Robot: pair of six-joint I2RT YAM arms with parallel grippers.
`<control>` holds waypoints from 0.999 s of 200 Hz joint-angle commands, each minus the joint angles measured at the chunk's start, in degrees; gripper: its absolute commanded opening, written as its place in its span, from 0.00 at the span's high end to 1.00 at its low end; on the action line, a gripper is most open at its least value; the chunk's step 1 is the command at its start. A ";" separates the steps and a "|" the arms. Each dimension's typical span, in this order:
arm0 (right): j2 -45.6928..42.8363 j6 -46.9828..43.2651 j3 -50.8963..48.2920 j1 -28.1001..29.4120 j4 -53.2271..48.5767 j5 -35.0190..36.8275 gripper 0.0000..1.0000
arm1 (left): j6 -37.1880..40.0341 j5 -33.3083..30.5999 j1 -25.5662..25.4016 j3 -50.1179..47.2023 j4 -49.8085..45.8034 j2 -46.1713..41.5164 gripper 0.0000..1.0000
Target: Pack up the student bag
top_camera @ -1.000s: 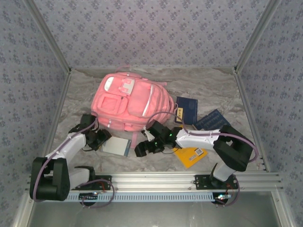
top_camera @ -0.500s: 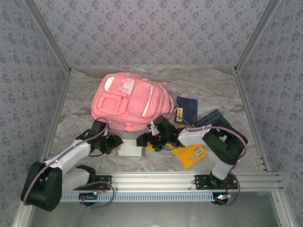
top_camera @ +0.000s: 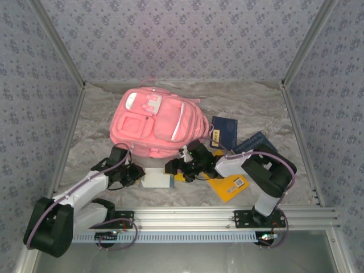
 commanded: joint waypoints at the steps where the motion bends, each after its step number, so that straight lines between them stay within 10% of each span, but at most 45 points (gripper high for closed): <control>1: 1.78 5.20 -0.23 2.38 10.70 -5.67 0.19 | -0.12 6.55 -3.15 -2.46 4.59 3.40 0.81; 112: 0.82 11.21 -1.87 3.74 21.52 -5.59 0.28 | 0.87 5.68 -4.04 -4.53 4.12 1.91 0.87; 200: -6.14 2.35 -1.10 3.61 2.42 -1.33 0.29 | 1.71 4.08 -4.05 -5.62 2.96 1.33 0.89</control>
